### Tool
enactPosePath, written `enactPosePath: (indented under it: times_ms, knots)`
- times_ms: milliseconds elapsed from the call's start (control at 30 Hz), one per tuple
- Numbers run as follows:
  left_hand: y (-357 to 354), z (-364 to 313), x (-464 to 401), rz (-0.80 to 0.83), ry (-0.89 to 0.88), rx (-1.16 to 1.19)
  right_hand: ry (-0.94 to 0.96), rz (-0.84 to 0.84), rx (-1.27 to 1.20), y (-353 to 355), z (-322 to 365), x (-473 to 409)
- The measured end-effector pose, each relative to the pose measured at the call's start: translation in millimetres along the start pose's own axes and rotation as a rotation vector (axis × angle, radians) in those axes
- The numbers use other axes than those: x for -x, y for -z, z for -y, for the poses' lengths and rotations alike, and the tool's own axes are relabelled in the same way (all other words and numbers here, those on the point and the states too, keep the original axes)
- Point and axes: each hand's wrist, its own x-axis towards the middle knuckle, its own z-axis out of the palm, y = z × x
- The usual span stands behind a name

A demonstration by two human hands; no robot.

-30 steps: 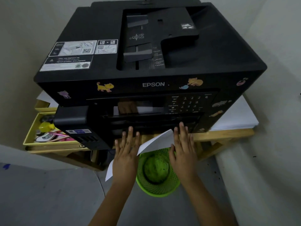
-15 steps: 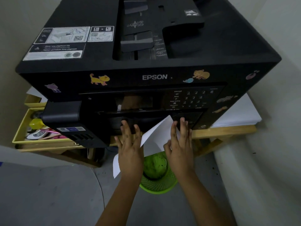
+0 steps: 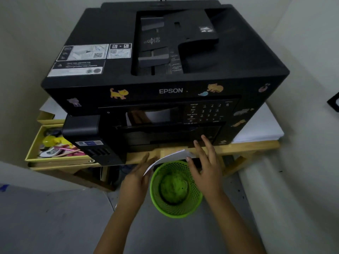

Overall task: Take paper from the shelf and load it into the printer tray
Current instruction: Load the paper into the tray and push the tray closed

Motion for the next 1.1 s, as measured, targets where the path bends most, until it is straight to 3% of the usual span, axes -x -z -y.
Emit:
enactPosePath:
  times_ms: [133,300,400,600,700,900,1100]
  knots:
    - [16.5,7.0,18.9,0.074,0.057,0.016,-0.120,-0.053,-0.136,3.3,5.7,10.4]
    - [39.8,20.6,47.6,0.173,0.190,0.046,-0.620,0.041,-0.604,-4.7,27.7,15.7]
    - [57.9,26.3,56.4,0.225,0.262,0.012,-0.820,0.073,-0.854,-18.2,43.3,2.4]
    - [99.5,18.4,52.0,0.296,0.288,-0.058,-1.193,-0.102,-1.377,-52.8,71.0,-29.4]
    - [118.9,10.4,39.2,0.397,0.235,-0.136,-1.280,-0.190,-1.504,-63.2,74.7,-35.2]
    - [144.6,-8.6,-10.3,0.485,0.060,-0.376,-1.313,-0.284,-1.433,-85.0,76.2,-41.4]
    - [131.8,-22.8,-50.7,0.644,-0.206,-0.390,-1.283,-0.104,-1.403,-77.7,53.7,-31.2]
